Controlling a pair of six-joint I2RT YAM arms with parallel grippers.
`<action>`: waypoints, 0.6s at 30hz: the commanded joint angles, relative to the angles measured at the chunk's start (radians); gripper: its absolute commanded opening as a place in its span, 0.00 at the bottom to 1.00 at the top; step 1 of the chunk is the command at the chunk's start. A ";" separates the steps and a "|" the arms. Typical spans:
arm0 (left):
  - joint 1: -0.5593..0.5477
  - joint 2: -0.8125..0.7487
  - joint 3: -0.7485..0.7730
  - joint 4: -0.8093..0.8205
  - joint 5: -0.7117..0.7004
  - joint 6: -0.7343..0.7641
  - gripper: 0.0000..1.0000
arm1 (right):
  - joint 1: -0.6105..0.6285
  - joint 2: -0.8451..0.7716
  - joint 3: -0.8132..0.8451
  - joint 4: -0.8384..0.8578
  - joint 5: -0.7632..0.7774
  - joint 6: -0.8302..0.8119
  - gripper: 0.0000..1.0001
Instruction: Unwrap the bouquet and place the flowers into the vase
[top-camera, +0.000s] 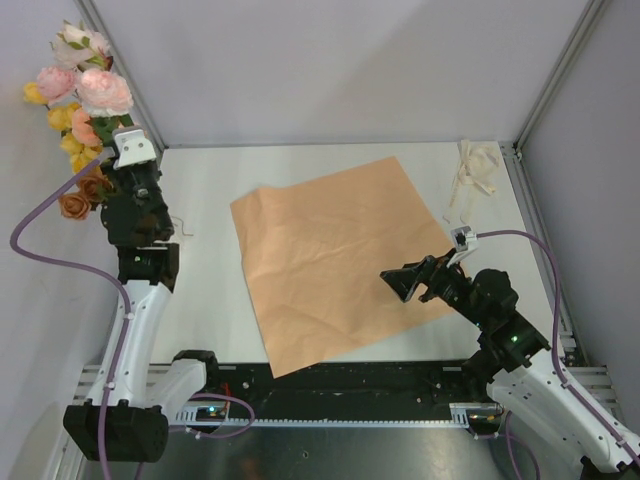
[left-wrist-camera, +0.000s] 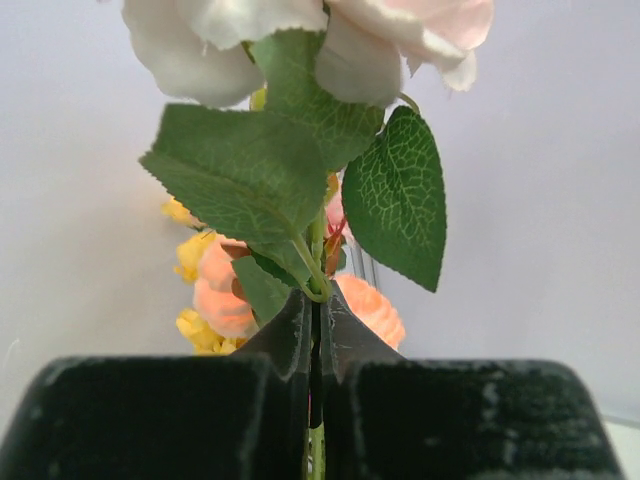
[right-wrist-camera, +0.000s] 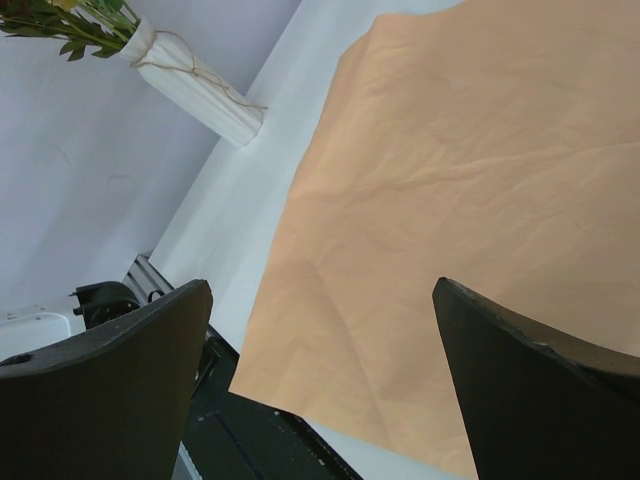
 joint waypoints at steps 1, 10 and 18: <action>0.037 -0.010 -0.045 0.045 0.011 -0.021 0.00 | -0.006 -0.014 0.000 0.015 -0.014 -0.001 0.99; 0.058 -0.011 -0.126 0.045 -0.022 -0.095 0.00 | -0.009 -0.033 0.000 -0.003 -0.012 0.000 0.99; 0.060 -0.022 -0.188 0.040 -0.064 -0.127 0.18 | -0.009 -0.044 0.001 0.000 -0.021 0.009 0.99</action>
